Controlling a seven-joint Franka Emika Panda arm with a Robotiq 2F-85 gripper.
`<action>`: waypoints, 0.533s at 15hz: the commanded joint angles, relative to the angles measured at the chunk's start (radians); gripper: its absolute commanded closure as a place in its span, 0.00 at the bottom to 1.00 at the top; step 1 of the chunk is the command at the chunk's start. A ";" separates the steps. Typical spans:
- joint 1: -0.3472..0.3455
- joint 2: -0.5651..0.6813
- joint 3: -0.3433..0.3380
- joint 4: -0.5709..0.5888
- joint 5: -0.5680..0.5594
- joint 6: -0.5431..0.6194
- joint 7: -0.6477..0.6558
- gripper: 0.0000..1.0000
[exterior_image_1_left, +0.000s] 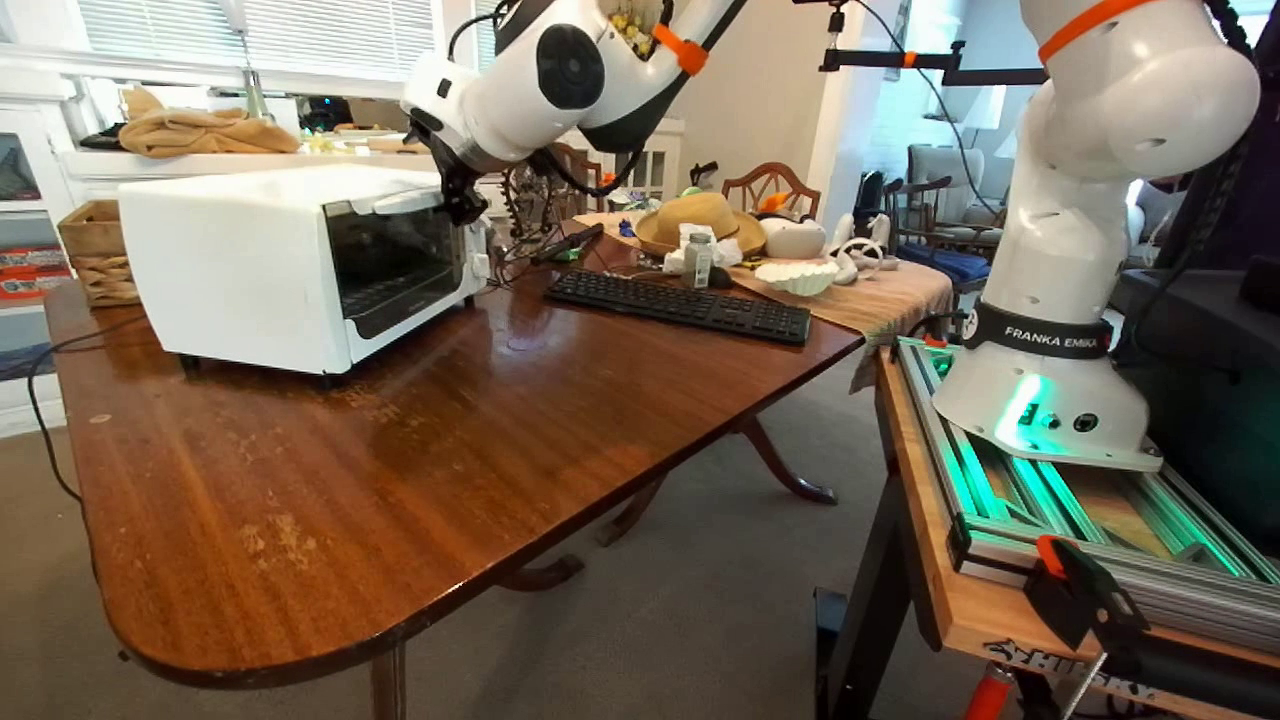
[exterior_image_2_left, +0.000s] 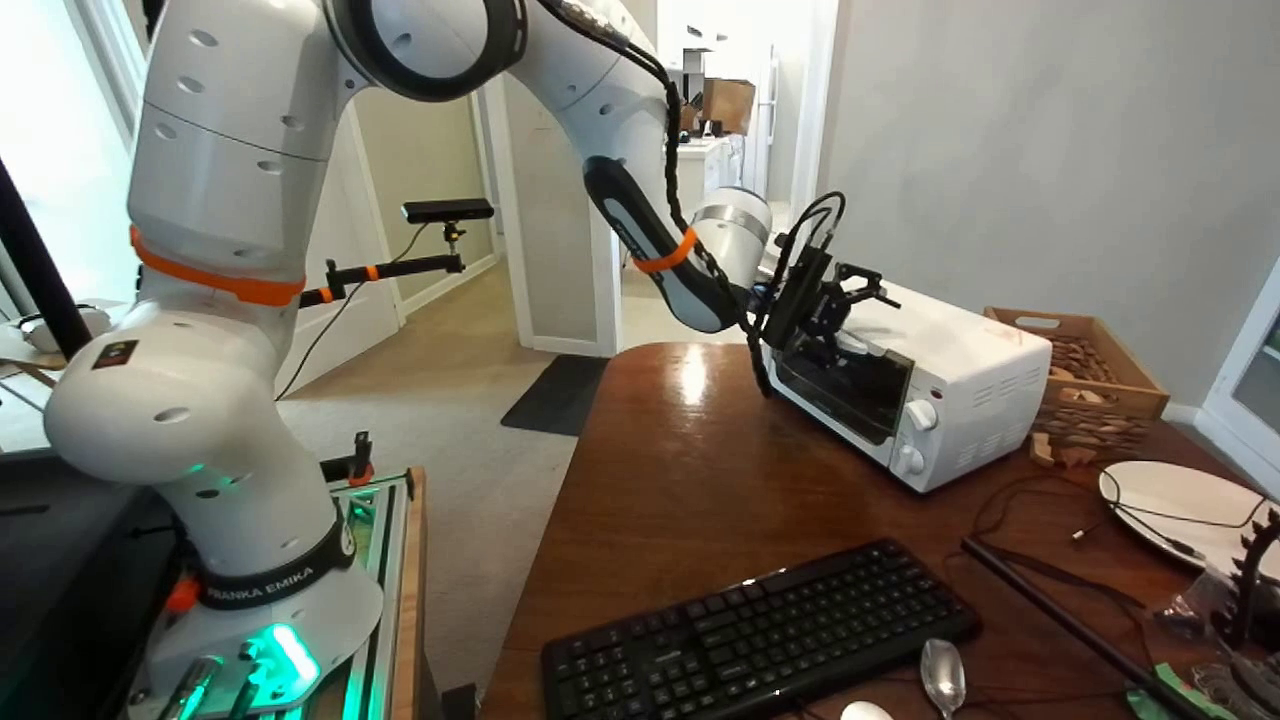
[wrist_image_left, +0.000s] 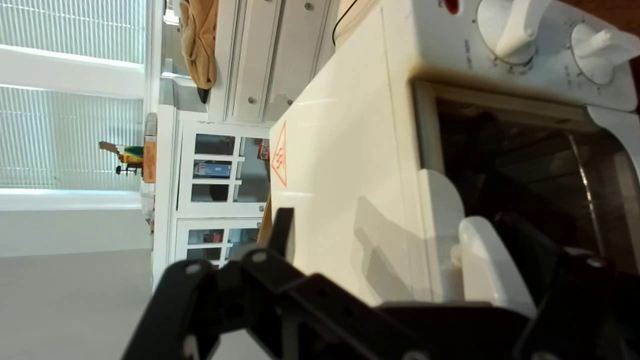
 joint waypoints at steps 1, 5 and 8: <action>-0.002 0.065 -0.005 0.103 0.099 0.026 -0.110 0.00; 0.002 0.035 -0.007 0.066 0.179 0.032 -0.166 0.00; 0.032 -0.074 -0.002 -0.096 0.157 -0.041 -0.052 0.00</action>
